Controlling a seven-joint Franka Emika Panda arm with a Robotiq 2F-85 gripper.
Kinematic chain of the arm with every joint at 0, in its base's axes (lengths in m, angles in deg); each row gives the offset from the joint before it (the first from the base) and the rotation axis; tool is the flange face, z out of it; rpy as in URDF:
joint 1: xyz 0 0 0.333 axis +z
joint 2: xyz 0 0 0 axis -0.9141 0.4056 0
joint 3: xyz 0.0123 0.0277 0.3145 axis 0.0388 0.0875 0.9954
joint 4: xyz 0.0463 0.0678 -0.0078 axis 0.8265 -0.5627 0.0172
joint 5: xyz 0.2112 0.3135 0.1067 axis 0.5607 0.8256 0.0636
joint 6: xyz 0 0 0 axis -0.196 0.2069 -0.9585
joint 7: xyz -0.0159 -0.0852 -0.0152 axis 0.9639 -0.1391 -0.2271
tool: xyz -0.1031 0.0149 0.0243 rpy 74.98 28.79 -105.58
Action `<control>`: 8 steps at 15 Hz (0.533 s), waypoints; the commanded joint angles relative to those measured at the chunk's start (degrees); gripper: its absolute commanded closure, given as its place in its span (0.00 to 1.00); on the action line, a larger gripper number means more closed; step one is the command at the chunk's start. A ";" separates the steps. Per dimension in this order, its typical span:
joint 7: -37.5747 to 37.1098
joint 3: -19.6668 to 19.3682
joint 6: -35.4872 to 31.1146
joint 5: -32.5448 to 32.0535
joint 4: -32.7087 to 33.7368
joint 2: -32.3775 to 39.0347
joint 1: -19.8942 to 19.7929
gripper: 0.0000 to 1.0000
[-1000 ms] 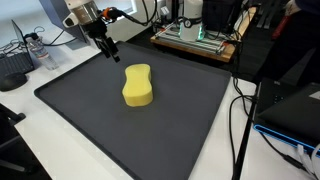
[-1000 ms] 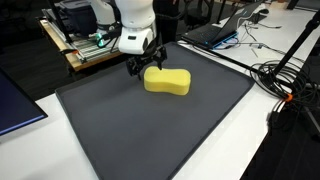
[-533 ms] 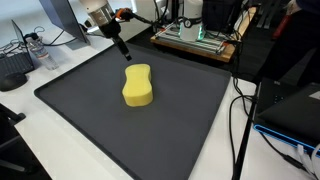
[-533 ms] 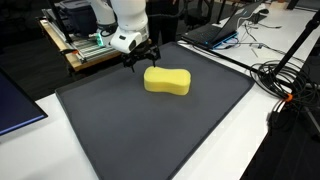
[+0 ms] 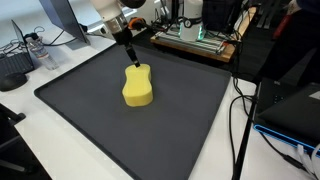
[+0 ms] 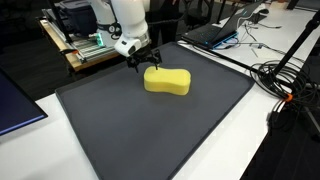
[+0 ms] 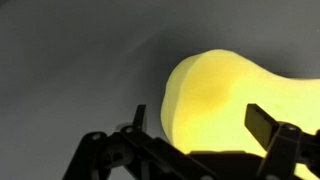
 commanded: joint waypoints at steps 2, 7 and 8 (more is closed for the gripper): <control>1.11 1.85 -8.86 7.42 -5.01 -0.31 0.04 0.00; 2.85 4.13 -15.77 14.77 -6.54 2.21 -0.97 0.00; 2.76 4.21 -16.35 15.41 -6.49 2.76 -0.90 0.00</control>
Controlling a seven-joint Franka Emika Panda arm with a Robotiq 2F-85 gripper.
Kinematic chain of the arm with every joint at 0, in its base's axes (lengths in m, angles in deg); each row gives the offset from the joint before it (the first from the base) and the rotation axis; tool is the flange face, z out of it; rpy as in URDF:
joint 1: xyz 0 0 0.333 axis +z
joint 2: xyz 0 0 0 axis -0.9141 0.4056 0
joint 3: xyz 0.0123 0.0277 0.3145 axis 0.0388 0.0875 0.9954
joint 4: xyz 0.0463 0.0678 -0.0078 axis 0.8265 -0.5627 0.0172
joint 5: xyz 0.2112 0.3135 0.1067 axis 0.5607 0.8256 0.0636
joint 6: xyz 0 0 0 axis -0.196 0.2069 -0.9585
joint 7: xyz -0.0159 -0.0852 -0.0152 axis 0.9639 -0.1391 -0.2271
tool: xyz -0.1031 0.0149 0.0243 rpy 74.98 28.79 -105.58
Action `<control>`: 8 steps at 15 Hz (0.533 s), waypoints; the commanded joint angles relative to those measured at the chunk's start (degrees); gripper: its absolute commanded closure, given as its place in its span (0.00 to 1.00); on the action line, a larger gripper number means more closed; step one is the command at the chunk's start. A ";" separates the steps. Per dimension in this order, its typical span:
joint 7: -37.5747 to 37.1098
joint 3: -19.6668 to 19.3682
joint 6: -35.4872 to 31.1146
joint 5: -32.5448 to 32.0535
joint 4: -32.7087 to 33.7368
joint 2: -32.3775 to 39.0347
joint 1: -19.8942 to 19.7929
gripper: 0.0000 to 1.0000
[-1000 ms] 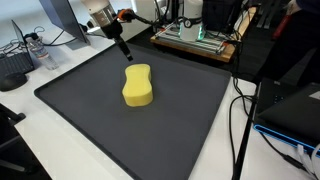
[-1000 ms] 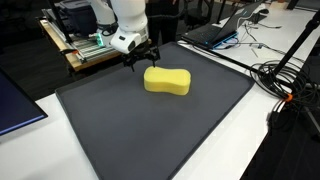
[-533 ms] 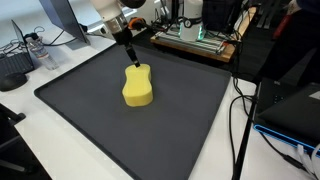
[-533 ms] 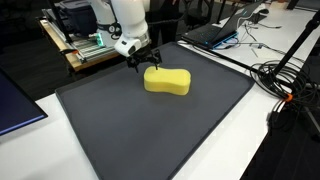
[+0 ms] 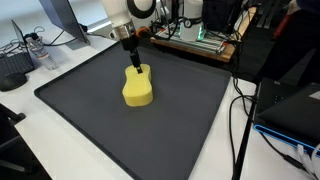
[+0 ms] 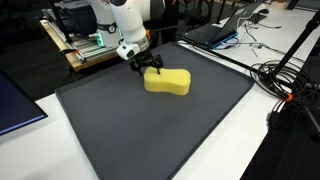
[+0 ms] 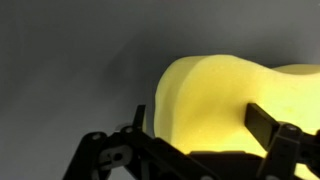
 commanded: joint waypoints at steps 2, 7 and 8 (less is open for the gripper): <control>2.21 1.87 -3.87 5.71 -0.19 2.32 -1.16 0.00; 3.80 2.73 -3.70 8.60 1.02 3.72 -1.35 0.38; 4.21 2.81 -3.58 9.07 1.21 3.73 -1.36 0.47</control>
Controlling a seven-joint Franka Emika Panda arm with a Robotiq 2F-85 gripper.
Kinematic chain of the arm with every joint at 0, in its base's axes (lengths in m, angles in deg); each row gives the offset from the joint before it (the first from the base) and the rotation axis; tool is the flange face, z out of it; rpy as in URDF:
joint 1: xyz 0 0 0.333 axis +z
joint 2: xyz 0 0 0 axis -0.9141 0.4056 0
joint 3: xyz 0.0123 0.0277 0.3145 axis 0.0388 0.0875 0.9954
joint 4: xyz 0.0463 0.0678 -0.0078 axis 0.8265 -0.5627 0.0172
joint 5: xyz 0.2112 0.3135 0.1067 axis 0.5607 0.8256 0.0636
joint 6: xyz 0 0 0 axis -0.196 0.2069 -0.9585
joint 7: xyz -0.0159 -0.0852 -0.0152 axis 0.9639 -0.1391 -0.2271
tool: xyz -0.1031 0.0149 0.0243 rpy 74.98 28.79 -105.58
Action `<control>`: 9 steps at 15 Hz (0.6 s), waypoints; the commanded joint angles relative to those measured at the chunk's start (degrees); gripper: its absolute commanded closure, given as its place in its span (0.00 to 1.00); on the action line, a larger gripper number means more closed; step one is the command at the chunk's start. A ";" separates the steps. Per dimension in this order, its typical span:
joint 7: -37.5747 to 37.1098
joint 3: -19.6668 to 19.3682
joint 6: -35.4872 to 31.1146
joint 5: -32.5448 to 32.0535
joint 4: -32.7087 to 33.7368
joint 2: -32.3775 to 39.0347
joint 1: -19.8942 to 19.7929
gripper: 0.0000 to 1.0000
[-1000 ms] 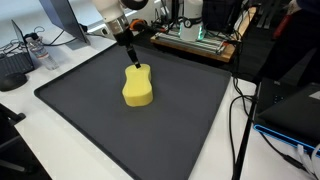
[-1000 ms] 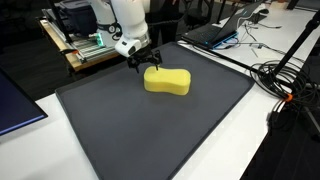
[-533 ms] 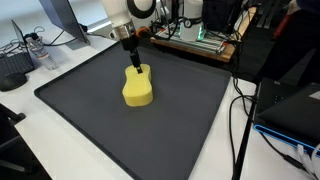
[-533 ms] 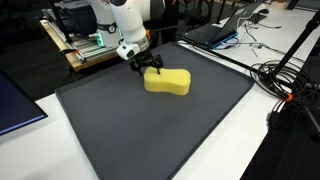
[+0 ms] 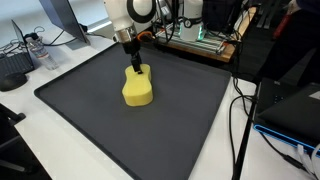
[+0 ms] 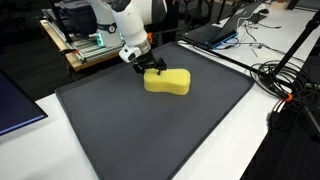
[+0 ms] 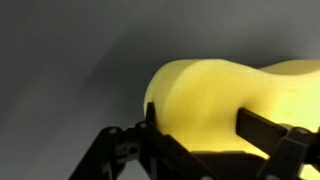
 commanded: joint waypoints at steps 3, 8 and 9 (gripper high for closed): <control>3.49 0.91 -0.59 3.18 0.89 1.37 -1.17 0.65; 3.33 0.43 -0.57 2.23 0.62 0.75 -0.70 0.95; 3.57 0.50 -0.55 2.42 0.55 0.60 -0.79 0.97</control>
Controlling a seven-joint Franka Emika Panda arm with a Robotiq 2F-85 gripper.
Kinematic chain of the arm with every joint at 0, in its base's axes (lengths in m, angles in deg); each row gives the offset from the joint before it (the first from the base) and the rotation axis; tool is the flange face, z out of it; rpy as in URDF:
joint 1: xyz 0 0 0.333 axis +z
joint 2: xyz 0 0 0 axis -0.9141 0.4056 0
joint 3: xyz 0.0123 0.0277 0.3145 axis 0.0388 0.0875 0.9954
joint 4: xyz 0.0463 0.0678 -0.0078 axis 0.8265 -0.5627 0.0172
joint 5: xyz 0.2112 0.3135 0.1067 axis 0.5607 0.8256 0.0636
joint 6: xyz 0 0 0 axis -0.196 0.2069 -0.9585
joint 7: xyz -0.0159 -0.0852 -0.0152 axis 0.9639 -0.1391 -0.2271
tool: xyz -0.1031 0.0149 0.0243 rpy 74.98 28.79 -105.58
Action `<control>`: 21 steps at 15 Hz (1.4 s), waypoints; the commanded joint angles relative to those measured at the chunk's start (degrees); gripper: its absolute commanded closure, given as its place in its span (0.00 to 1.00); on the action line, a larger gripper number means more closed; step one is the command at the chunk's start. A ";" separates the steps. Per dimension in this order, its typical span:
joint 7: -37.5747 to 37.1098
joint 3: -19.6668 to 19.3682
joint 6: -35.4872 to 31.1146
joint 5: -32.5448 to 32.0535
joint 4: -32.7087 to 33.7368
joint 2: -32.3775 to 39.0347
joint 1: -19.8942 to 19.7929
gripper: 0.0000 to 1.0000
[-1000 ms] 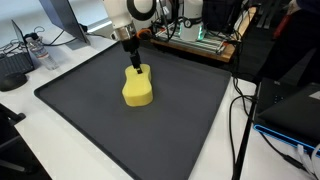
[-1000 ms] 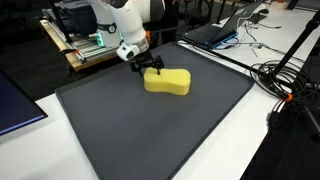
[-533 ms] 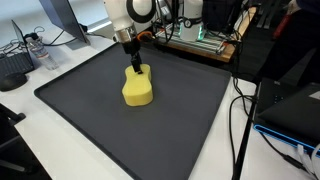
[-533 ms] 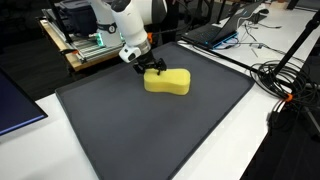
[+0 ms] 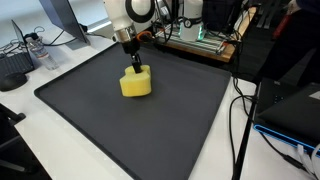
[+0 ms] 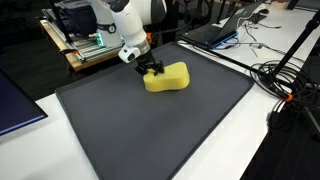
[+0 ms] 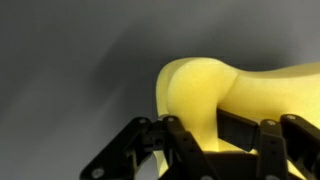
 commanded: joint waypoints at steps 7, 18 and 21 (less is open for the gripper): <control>1.60 0.18 -0.38 0.59 0.36 0.21 -0.10 0.97; 0.72 -0.26 -0.33 -0.74 0.50 0.32 0.49 0.98; -0.10 -0.62 -0.52 -1.64 0.54 0.43 1.00 0.99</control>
